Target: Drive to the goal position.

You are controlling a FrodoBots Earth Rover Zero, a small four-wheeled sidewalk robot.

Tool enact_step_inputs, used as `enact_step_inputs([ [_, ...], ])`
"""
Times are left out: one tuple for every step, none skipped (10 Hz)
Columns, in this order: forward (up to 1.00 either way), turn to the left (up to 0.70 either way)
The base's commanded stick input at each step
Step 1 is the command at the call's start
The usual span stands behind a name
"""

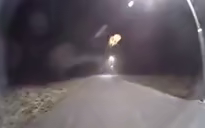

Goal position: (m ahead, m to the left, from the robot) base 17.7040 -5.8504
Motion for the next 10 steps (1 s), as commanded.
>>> enact_step_inputs([
  [1.00,0.00],
  [1.00,0.00],
  [1.00,0.01],
  [1.00,0.05],
  [1.00,0.08],
  [1.00,0.08],
  [1.00,0.08],
  [1.00,0.08],
  [1.00,0.07],
  [1.00,0.06],
])
